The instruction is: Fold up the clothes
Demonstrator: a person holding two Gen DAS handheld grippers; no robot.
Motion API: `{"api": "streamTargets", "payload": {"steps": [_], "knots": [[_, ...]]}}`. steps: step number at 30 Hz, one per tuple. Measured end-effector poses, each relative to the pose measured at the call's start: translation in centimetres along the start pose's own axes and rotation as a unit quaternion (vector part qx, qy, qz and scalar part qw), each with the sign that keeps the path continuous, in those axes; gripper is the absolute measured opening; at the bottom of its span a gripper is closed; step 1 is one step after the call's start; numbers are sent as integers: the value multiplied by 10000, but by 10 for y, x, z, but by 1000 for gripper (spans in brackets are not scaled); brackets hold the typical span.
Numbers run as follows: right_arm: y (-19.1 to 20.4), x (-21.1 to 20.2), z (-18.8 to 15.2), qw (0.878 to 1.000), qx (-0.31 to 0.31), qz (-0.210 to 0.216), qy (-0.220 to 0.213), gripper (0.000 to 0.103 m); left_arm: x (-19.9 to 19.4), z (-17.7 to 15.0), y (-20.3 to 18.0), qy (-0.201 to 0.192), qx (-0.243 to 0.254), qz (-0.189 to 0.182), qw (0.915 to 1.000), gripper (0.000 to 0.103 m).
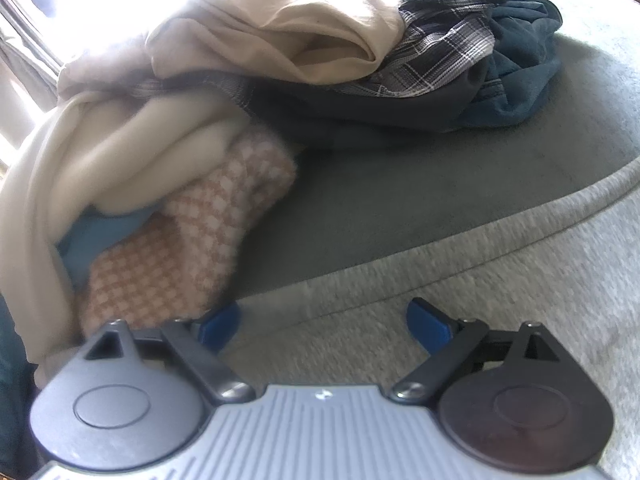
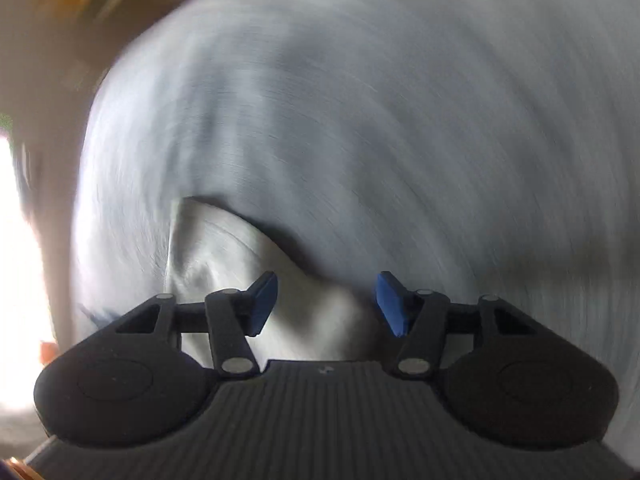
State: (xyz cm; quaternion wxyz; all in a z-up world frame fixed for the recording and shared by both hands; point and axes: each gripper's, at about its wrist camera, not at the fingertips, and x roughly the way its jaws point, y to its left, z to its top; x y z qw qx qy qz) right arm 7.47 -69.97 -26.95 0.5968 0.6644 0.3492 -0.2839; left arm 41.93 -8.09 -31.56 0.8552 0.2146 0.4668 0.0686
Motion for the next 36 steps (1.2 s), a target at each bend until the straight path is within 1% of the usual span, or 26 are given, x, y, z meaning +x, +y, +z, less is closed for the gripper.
{"api": "streamTargets", "payload": {"steps": [2, 3, 5, 8, 10, 11, 13, 14, 16, 18, 19, 20, 21, 22, 23, 24, 25, 26, 27, 29, 30, 32, 33, 34, 35, 36], "knots": [[-37, 1, -14, 9948, 897, 348, 342, 57, 0, 1, 1, 45, -35, 0, 10000, 93], [-46, 5, -20, 9922, 1066, 456, 450, 57, 0, 2, 2, 65, -53, -6, 10000, 93], [-51, 15, -29, 9901, 1132, 603, 572, 59, 1, 3, 3, 99, -89, -24, 9999, 93], [-43, 32, -32, 9920, 921, 737, 448, 58, 1, 2, 5, 90, -85, -44, 9999, 93], [-33, 36, -31, 9954, 606, 723, 137, 38, 1, 1, 6, 71, -48, -56, 9999, 93], [-25, 34, -33, 9968, 343, 719, -47, 11, 1, 1, 7, 72, -40, -65, 9999, 93], [-2, 22, -42, 9954, -425, 750, -426, 8, 1, 2, 9, 82, -50, -89, 9999, 93], [12, 14, -47, 9907, -924, 774, -628, 8, 1, 2, 9, 85, -58, -95, 9999, 93], [41, -1, -67, 9654, -2304, 646, -1036, 8, 2, 2, 10, 87, -75, -96, 9999, 93], [55, -2, -84, 9353, -3285, 201, -1300, 9, 2, 1, 12, 66, -78, -106, 9999, 94], [56, 0, -87, 9230, -3593, -54, -1375, 10, 2, 1, 12, 52, -78, -112, 9999, 94], [47, 5, -80, 9253, -3502, -405, -1395, 17, 2, 0, 13, 38, -77, -118, 9999, 94], [32, 10, -69, 9334, -3181, -830, -1441, 22, 2, 0, 14, 27, -77, -131, 9999, 94], [18, 14, -57, 9387, -2850, -1253, -1483, 22, 2, -1, 15, 22, -78, -153, 9999, 94], [2, 13, -45, 9476, -2363, -1451, -1587, 22, 2, -2, 16, 20, -76, -173, 9998, 94], [-13, 4, -37, 9595, -1784, -1278, -1768, 22, 2, -2, 18, 19, -73, -192, 9998, 94], [-22, -6, -36, 9657, -1396, -1041, -1925, 22, 2, -2, 19, 18, -70, -207, 9998, 94], [-31, -16, -35, 9697, -1005, -801, -2079, 24, 2, -3, 19, 17, -71, -211, 9998, 94], [-33, -23, -36, 9703, -878, -596, -2172, 24, 2, -3, 19, 18, -75, -206, 9998, 94], [-18, -28, -44, 9659, -1455, -274, -2122, 24, 2, -3, 20, 18, -81, -197, 9998, 94], [-9, -23, -47, 9653, -1789, -53, -1902, 24, 2, -3, 20, 17, -81, -190, 9998, 94], [4, -9, -53, 9657, -2230, 421, -1261, 25, 1, -3, 21, 16, -80, -181, 9998, 94], [7, 3, -54, 9678, -2288, 475, -937, 25, 0, -4, 21, 22, -76, -189, 9998, 94], [9, 15, -54, 9694, -2328, 283, -725, 25, -1, -4, 23, 43, -68, -202, 9998, 94], [9, 24, -55, 9699, -2331, -92, -693, 24, -2, -4, 25, 75, -57, -218, 9997, 94], [7, 29, -55, 9698, -2237, -473, -846, 12, -4, -4, 28, 120, -39, -216, 9997, 94]]}}
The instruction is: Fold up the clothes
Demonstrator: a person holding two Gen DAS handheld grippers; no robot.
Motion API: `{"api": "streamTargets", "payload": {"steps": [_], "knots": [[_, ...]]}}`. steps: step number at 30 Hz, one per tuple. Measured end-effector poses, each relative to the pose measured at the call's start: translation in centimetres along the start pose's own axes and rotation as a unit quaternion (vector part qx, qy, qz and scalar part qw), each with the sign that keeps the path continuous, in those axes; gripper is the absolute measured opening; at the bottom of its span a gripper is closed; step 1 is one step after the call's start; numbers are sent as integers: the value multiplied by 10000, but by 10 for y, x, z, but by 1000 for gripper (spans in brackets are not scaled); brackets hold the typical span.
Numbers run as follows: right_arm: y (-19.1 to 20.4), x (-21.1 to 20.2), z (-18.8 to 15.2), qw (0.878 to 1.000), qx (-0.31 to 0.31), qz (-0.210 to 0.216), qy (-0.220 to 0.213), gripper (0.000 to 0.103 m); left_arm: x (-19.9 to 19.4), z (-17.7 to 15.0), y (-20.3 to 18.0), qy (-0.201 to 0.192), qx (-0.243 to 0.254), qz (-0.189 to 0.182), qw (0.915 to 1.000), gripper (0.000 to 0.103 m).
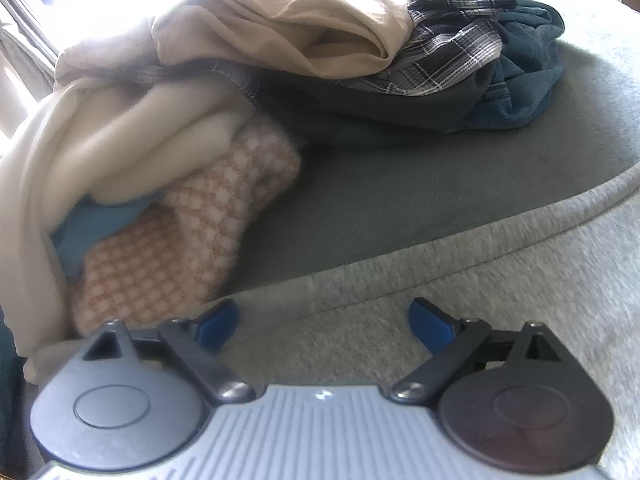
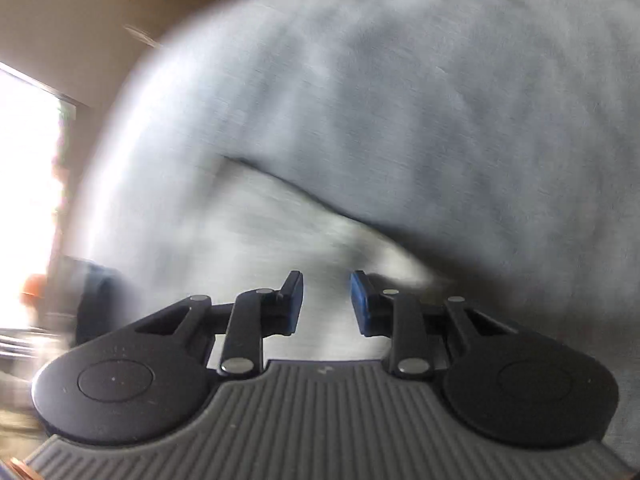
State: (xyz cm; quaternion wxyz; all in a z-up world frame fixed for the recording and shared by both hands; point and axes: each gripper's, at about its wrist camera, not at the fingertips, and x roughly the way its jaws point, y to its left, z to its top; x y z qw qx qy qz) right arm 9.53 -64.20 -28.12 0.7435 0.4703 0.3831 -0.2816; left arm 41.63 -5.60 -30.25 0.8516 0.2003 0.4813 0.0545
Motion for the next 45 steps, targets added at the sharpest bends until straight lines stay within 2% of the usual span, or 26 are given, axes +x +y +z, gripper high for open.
{"api": "streamTargets", "payload": {"steps": [1, 3, 5, 8, 10, 11, 14, 16, 18, 20, 21, 22, 24, 28, 30, 31, 33, 37, 39, 40, 41, 42, 43, 45], "knots": [[-1, 0, -2, 9994, 166, -272, -120, 10, -4, 1, 4, 36, 16, 34, 10000, 93], [0, -17, -5, 9949, 707, -462, -547, 15, -15, 2, 16, 37, 12, 116, 9999, 93], [6, -37, -5, 9920, 678, -673, -828, 18, -30, 0, 32, -59, -97, 134, 9998, 93], [10, -62, 3, 9926, 434, -638, -940, 22, -62, 8, 10, -176, -306, 164, 9992, 93], [14, -72, 11, 9927, 303, -484, -1063, 24, -70, 11, 31, -285, -489, 148, 9983, 93], [19, -72, 16, 9930, 185, -398, -1093, 29, -81, 13, 43, -333, -595, 114, 9976, 93], [34, -73, 15, 9938, -363, -165, -1042, 33, -108, -8, 54, -406, -923, -23, 9949, 93], [49, -73, -2, 9914, -995, 228, -824, 33, -110, -18, 57, -492, -1128, -151, 9923, 93], [64, -74, -21, 9818, -1650, 743, -578, 33, -110, -27, 56, -607, -1286, -263, 9895, 93], [82, -73, -44, 9592, -2384, 1521, -58, 35, -109, -33, 51, -665, -1367, -335, 9878, 93], [90, -70, -55, 9448, -2696, 1841, 285, 43, -109, -36, 48, -668, -1384, -346, 9875, 93], [98, -66, -65, 9327, -2974, 1983, 486, 46, -108, -38, 46, -649, -1390, -343, 9876, 93], [109, -57, -79, 9263, -3346, 1689, 378, 48, -103, -41, 39, -578, -1408, -327, 9878, 93], [108, -27, -62, 9512, -2972, 720, -414, 52, -86, -32, 15, -614, -1429, -283, 9874, 93], [108, -6, -53, 9524, -2961, 304, -659, 53, -77, -28, 3, -734, -1387, -155, 9875, 93], [109, 4, -51, 9493, -3052, 162, -734, 53, -73, -27, -2, -797, -1359, -108, 9874, 93], [116, 25, -56, 9338, -3489, 99, -780, 56, -65, -25, -13, -932, -1291, -48, 9872, 93], [140, 56, -82, 8821, -4595, 50, -1034, 62, -50, -33, -30, -984, -1216, 30, 9877, 93], [147, 69, -95, 8624, -4925, -16, -1169, 72, -42, -42, -35, -896, -1285, 60, 9876, 95], [147, 77, -100, 8575, -5001, -42, -1209, 76, -37, -47, -36, -896, -1397, 79, 9861, 97], [145, 86, -104, 8584, -4982, -47, -1221, 84, -33, -52, -36, -972, -1543, 87, 9832, 103], [140, 91, -108, 8614, -4909, -36, -1304, 95, -30, -58, -36, -1120, -1720, 87, 9787, 103], [134, 93, -112, 8645, -4793, 30, -1513, 101, -28, -64, -35, -1245, -1880, 46, 9742, 103], [121, 96, -120, 8660, -4604, 222, -1938, 102, -26, -72, -33, -1417, -2053, -64, 9684, 103]]}}
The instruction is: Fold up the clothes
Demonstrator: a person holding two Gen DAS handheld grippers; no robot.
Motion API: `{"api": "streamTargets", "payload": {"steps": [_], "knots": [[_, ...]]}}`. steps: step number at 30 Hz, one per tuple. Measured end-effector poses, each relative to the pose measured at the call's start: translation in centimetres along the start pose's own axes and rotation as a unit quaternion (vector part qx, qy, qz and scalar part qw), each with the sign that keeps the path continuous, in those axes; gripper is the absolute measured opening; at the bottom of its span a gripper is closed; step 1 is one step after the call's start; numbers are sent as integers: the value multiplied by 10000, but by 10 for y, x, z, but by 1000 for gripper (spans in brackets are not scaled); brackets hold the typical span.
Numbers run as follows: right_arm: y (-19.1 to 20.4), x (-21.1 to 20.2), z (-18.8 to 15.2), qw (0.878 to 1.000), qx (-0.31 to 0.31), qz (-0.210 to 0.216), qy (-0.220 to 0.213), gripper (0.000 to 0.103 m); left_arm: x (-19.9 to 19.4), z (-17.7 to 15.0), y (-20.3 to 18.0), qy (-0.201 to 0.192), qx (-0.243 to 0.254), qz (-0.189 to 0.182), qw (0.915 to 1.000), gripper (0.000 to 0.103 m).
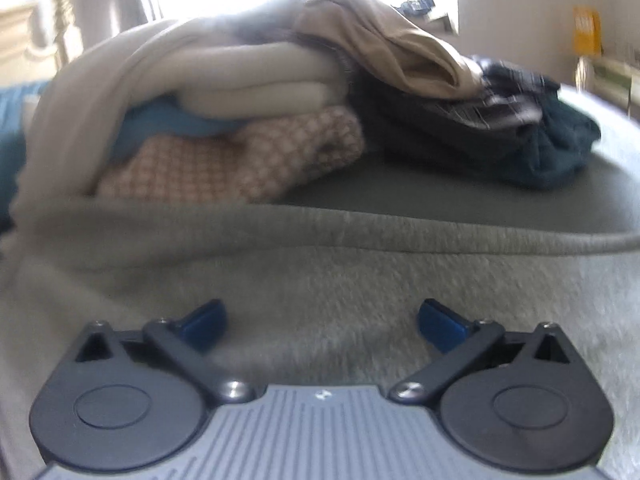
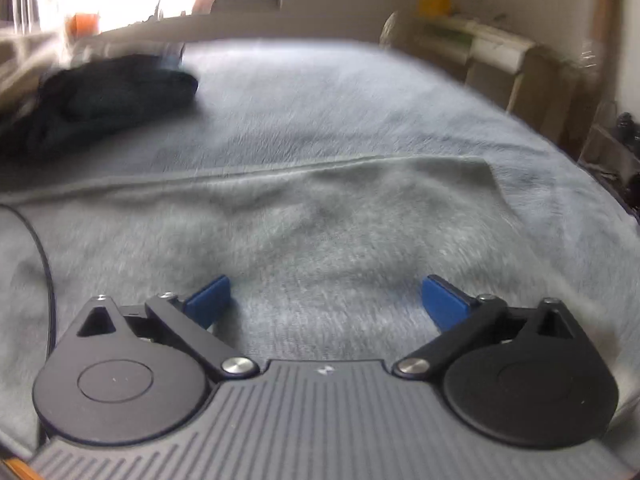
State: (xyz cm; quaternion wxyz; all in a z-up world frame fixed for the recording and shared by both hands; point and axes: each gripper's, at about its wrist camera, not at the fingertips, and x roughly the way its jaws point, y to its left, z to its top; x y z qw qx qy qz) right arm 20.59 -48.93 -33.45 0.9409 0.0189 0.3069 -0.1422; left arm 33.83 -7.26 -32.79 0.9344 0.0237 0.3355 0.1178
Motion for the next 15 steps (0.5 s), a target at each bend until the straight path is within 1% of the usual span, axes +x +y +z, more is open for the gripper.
{"api": "streamTargets", "payload": {"steps": [2, 5, 7, 9, 15], "knots": [[2, 0, -4, 9999, -15, -32, -131, 102, -1, -3, 2, -80, -32, -37, 10000, 103], [2, 0, -3, 9999, 2, -27, -139, 102, -1, -4, 1, -141, -20, -25, 9999, 103], [-2, 1, -2, 9998, 121, 59, -143, 102, -3, -5, 0, -160, -8, -19, 9999, 103], [-3, 3, -2, 9997, 159, 85, -144, 102, -3, -5, 2, -165, 63, -295, 9994, 103], [-4, 0, -3, 9998, 146, 71, -147, 102, -3, -4, 1, -161, 62, -298, 9994, 103]]}}
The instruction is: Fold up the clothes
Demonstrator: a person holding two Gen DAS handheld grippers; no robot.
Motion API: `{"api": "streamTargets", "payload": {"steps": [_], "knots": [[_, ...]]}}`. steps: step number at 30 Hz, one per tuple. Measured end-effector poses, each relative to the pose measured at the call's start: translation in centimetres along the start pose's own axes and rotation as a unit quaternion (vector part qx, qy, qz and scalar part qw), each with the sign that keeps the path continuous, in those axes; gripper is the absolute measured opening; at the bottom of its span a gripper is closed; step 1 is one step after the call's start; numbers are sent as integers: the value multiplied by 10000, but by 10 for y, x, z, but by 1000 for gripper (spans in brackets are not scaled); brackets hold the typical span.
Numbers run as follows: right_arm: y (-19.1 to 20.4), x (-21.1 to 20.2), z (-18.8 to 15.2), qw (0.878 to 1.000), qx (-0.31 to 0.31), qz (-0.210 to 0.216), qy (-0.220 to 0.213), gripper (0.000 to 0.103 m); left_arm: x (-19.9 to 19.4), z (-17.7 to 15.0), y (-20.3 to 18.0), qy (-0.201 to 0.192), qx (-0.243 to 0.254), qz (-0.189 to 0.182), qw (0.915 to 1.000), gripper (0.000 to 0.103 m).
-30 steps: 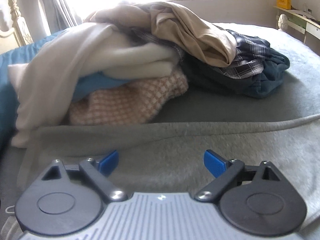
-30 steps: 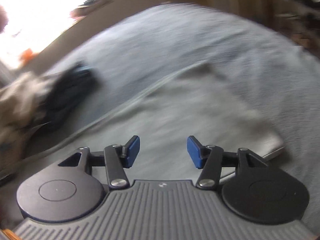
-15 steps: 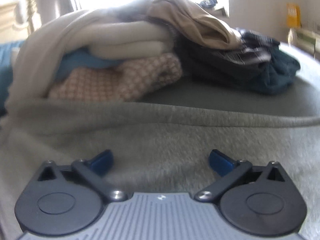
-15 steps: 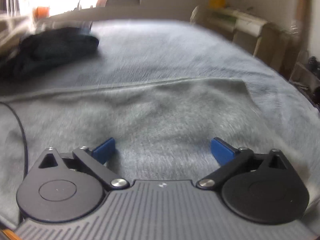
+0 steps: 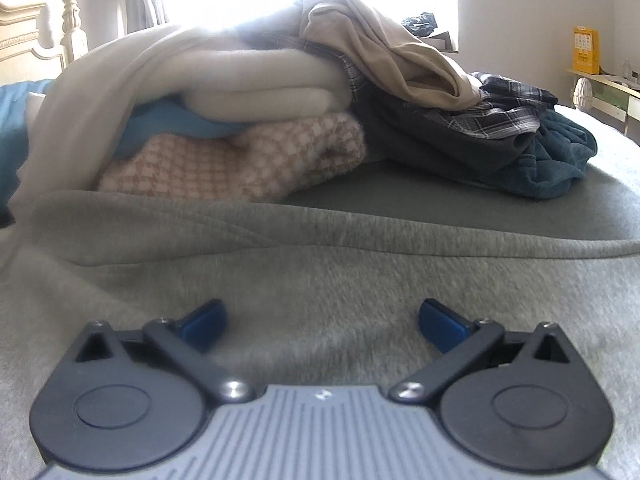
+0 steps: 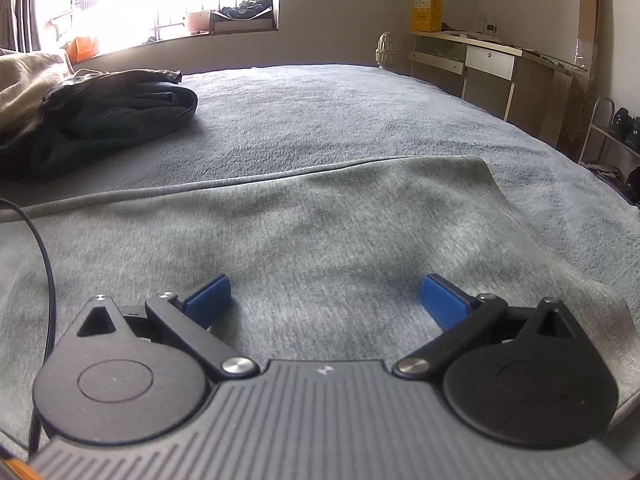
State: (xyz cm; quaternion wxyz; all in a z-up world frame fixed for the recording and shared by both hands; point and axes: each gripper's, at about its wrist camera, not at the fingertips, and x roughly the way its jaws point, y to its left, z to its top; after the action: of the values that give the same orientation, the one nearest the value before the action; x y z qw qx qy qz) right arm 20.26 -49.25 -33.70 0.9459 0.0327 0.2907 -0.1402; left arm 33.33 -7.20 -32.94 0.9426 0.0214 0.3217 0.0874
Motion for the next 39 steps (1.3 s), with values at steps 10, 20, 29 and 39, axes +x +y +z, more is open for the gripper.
{"api": "streamTargets", "payload": {"steps": [10, 20, 29, 39], "knots": [[-2, -1, 0, 10000, 0, 8, -6, 102, 1, 1, 0, 7, -28, -21, 10000, 103], [-2, -2, -1, 10000, 9, 20, -16, 102, 1, 1, 0, 3, -29, -35, 10000, 103], [-1, -2, -1, 10000, -2, 14, -18, 102, 1, 1, 0, 4, -30, -47, 10000, 103], [-1, -3, -1, 10000, -21, -1, -14, 102, 1, 1, 0, 4, -25, -59, 10000, 103]]}}
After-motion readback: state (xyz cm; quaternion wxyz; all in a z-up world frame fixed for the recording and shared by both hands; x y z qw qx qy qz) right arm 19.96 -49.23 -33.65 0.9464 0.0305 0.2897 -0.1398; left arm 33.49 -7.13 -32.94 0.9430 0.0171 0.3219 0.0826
